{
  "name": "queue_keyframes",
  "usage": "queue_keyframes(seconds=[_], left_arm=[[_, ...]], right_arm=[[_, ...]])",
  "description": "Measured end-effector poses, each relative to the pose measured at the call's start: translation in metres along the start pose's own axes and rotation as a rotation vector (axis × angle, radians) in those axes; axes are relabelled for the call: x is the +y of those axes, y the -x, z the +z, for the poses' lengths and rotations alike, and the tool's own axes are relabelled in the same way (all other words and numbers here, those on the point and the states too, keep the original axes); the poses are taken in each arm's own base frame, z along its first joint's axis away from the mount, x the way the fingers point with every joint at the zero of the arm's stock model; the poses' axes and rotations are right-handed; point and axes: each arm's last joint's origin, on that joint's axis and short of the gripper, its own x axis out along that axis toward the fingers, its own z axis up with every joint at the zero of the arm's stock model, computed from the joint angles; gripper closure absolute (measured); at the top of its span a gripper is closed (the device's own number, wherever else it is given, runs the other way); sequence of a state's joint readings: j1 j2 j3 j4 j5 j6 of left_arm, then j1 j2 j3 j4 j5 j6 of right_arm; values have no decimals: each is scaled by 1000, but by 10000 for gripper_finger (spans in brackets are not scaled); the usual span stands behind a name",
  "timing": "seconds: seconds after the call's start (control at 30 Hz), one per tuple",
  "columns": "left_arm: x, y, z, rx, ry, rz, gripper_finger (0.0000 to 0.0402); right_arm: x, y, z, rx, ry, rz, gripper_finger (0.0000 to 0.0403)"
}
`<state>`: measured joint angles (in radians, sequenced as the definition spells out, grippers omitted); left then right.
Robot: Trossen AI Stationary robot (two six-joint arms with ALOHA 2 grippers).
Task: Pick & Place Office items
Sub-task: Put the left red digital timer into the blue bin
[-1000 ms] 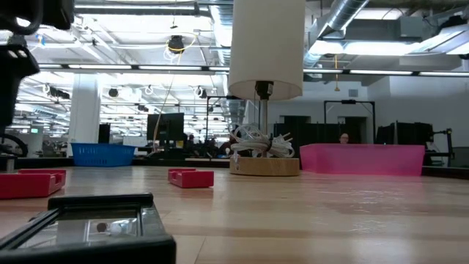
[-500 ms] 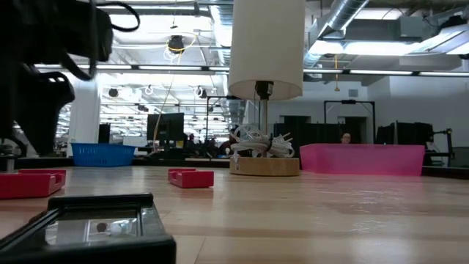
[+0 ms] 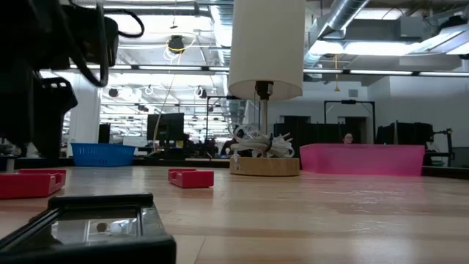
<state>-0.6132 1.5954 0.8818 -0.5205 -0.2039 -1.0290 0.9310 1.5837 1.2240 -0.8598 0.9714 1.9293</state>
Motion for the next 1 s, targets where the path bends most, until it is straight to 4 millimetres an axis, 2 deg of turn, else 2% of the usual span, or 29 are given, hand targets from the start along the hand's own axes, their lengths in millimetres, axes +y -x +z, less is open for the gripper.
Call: queue_keyframes(seconds=[0.3,0.5,0.77,1.0], left_arm=[[-3,-24,-2,20,-1,31,2],[-3,-32,-4,28,-8,60,2],[-2,-34,-5,27,-9,75,10],[1,-34,-6,28,-17,114,39]], right_arm=[[0,0,0,0,2,-2,275],[-1,0,0,0,-2,-4,275],[-1,1,-1,2,5,-4,275],[-2,1,0,-4,14,-9,275]])
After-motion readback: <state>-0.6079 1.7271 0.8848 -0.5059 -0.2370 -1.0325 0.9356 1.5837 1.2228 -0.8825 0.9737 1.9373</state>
